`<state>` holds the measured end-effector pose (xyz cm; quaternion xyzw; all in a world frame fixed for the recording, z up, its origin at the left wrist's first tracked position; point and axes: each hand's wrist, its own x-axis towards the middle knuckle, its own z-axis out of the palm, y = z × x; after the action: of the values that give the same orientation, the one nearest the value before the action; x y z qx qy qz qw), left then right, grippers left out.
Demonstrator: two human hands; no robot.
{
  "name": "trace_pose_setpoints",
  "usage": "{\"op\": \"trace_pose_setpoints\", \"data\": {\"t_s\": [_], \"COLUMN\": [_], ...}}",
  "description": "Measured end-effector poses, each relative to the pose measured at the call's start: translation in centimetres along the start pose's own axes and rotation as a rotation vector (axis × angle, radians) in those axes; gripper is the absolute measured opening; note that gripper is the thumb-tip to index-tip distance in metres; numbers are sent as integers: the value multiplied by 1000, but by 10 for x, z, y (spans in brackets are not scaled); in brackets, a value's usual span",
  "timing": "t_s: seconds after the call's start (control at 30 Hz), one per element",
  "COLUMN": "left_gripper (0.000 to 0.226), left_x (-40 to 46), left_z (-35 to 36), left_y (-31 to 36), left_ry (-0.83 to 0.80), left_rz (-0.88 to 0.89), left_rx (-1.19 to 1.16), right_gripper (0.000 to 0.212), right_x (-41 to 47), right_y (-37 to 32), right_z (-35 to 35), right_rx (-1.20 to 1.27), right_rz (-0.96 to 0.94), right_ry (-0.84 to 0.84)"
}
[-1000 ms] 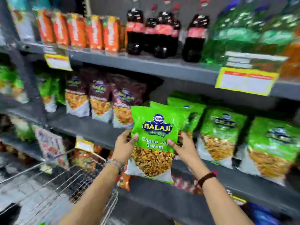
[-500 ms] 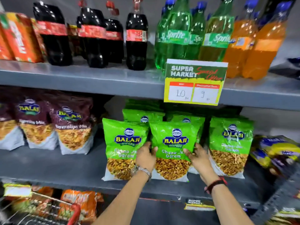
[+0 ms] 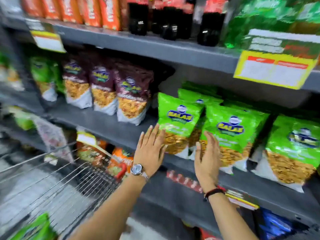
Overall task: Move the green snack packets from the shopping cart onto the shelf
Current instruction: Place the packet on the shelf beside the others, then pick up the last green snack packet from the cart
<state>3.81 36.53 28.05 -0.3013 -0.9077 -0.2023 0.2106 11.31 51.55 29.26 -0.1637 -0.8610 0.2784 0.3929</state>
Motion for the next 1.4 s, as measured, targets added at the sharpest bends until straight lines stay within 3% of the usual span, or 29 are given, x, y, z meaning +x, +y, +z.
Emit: {"op": "trace_pose_setpoints", "data": {"t_s": [0.23, 0.3, 0.5, 0.63, 0.77, 0.83, 0.93, 0.97, 1.03, 1.1, 1.27, 1.4], "left_gripper": [52, 54, 61, 67, 111, 117, 116, 105, 62, 43, 36, 43], "left_x": [-114, -162, -270, -322, -355, -373, -385, -382, -381, -376, -351, -321], "left_z": [-41, -40, -6, 25, 63, 85, 98, 97, 105, 111, 105, 87], "left_y": [-170, -224, -325, -365, -388, -396, -408, -411, -418, -422, -416, -399], "left_ry": [-158, -248, -480, -548, -531, -492, -418, -389, -366, -274, -144, -92], "left_rz": [-451, -630, -964, -1175, -1371, -1445, -1612, -1700, -1787, -1819, -1992, -1908], "left_rx": [301, 306, 257, 108, -158, -241, -428, -517, -660, -724, -655, -635], "right_gripper": [54, 54, 49, 51, 51, 50, 57, 60, 60, 50, 33, 34], "right_x": [-57, -85, -173, -235, -288, -309, -329, -334, -344, -350, -337, -314], "right_y": [-98, -130, -159, -154, -140, -134, -131, -129, -127, -126, -132, -138], "right_z": [147, 201, 331, 395, 446, 463, 480, 485, 493, 499, 491, 467], "right_rx": [-1, 7, -55, -222, -289, -296, -282, -271, -203, -115, -149, -87], "right_rz": [-321, -429, -523, -457, -275, -191, -2, 86, 266, 394, 466, 440], "right_ry": [-550, -687, -1113, -1394, -1581, -1668, -1732, -1740, -1747, -1687, -1576, -1529]}}
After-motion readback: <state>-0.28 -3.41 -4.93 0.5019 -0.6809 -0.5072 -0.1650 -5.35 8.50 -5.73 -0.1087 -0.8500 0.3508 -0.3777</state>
